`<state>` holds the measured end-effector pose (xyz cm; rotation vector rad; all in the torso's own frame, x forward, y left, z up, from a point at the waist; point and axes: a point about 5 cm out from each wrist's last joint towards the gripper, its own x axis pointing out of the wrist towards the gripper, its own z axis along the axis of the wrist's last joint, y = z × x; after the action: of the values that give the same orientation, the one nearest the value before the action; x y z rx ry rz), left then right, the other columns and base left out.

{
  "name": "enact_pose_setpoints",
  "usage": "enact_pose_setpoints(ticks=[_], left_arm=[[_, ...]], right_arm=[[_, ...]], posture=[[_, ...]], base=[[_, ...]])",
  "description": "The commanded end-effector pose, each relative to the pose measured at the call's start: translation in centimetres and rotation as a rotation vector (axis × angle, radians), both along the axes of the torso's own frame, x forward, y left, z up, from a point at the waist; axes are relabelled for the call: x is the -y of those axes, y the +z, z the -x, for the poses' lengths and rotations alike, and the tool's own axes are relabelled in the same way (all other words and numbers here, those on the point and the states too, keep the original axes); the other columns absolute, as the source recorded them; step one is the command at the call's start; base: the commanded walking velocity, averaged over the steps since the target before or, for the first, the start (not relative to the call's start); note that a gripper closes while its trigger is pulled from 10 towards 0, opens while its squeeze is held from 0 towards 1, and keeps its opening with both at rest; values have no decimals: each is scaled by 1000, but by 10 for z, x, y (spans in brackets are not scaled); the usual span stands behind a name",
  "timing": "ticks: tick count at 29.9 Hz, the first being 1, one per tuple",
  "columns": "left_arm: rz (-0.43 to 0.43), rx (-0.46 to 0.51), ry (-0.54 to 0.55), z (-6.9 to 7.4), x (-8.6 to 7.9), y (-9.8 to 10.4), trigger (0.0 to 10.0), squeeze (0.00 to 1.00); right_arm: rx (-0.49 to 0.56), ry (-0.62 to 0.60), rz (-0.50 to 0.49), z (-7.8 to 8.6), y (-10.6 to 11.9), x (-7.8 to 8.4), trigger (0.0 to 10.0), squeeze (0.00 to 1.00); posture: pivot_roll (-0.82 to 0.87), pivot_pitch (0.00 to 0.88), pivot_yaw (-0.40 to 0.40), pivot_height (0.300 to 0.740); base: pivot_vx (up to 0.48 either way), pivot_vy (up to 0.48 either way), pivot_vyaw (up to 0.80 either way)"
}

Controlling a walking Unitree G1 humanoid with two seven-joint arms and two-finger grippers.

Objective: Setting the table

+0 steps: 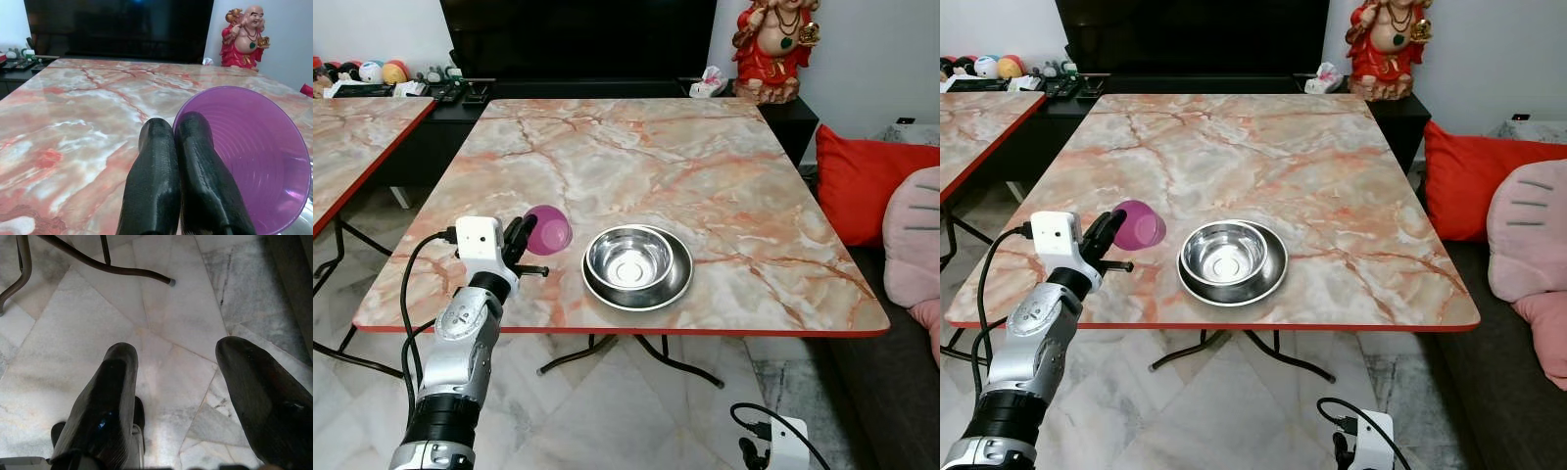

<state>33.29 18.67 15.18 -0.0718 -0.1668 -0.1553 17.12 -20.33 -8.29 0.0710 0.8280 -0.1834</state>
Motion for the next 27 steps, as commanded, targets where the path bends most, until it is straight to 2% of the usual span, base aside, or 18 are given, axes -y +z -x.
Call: enact_pose_setpoints(ticks=[1,12,24,27], left_arm=[[-3,20,-7,-2,1,8,10000,0],[-15,26,-22,0,5,9,10000,0],[24,45,-71,-2,8,21,10000,0],[60,37,-98,-4,10,25,10000,0]], right_arm=[[-7,6,-1,1,-1,-1,10000,0],[-10,6,1,1,-1,0,10000,0],[-12,11,-3,1,-1,-2,10000,0],[-13,11,-3,1,-1,-2,10000,0]], posture=[[-15,8,1,740],[-13,4,0,740],[-9,5,-1,740],[-8,5,-1,740]], base=[[364,0,0],[357,0,0],[0,0,0],[0,0,0]])
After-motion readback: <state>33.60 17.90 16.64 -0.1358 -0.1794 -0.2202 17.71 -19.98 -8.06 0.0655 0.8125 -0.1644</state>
